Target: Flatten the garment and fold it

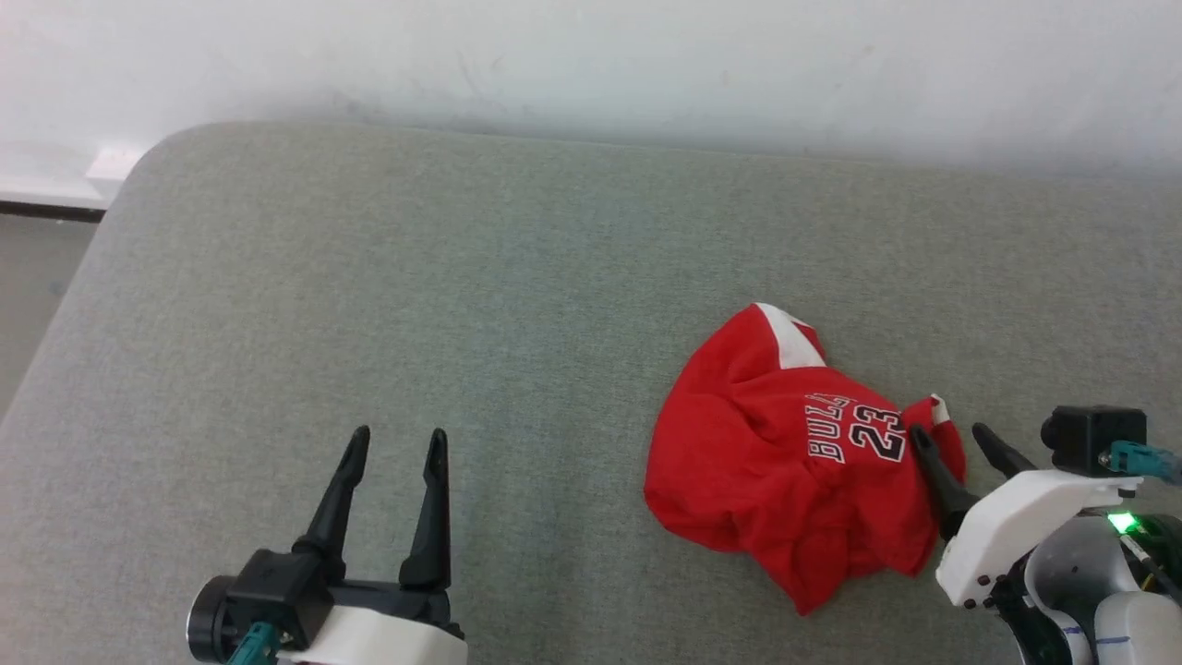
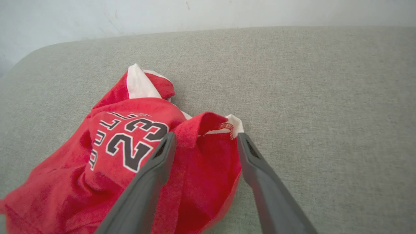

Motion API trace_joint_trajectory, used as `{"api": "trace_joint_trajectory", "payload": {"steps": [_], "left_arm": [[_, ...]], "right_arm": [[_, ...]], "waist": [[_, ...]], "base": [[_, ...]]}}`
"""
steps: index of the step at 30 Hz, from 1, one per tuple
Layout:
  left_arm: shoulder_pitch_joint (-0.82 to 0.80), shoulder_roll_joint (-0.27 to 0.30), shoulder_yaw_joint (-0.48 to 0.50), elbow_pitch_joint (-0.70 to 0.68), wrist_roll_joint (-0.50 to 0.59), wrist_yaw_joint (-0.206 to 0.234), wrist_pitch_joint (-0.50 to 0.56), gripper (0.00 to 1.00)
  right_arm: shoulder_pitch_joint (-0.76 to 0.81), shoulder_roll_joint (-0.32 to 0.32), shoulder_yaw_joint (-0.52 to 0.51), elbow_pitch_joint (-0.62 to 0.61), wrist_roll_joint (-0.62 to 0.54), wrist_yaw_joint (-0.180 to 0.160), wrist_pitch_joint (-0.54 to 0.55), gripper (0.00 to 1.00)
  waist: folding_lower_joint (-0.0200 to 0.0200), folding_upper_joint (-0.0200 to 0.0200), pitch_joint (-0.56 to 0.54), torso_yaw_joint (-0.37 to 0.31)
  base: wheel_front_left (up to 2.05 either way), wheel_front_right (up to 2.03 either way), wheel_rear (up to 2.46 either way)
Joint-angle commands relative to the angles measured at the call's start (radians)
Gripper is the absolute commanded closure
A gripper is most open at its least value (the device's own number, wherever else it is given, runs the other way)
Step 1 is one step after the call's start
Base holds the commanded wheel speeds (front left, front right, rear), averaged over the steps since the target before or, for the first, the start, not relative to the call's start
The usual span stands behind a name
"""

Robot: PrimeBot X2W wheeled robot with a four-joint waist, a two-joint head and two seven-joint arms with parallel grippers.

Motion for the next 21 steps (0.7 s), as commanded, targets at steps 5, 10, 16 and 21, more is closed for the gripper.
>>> {"api": "trace_joint_trajectory", "payload": {"steps": [5, 10, 16, 21], "left_arm": [[-0.011, -0.032, 0.021, 0.022, 0.027, -0.041, -0.005, 0.00], [-0.019, -0.058, 0.033, 0.039, 0.039, -0.075, -0.005, 0.00], [-0.037, -0.087, 0.053, 0.056, 0.053, -0.108, -0.005, 0.00], [-0.033, -0.106, 0.083, 0.067, 0.065, -0.122, -0.005, 0.00]], "right_arm": [[-0.021, 0.000, 0.002, 0.021, 0.017, -0.001, 0.033, 0.00], [-0.039, 0.000, 0.008, 0.079, 0.021, -0.001, 0.047, 0.65], [-0.079, 0.000, 0.032, 0.121, 0.022, -0.001, 0.023, 1.00], [-0.113, 0.000, 0.048, 0.082, 0.005, -0.001, 0.012, 1.00]], "waist": [[-0.0001, 0.0000, 0.006, 0.035], [-0.0001, 0.0000, 0.026, 0.056], [-0.0001, 0.0000, 0.051, 0.068], [-0.0001, 0.0000, 0.047, 0.051]], "base": [[0.00, 0.00, 0.00], [0.00, 0.00, 0.00], [0.00, 0.00, 0.00], [0.00, 0.00, 0.00]]}}
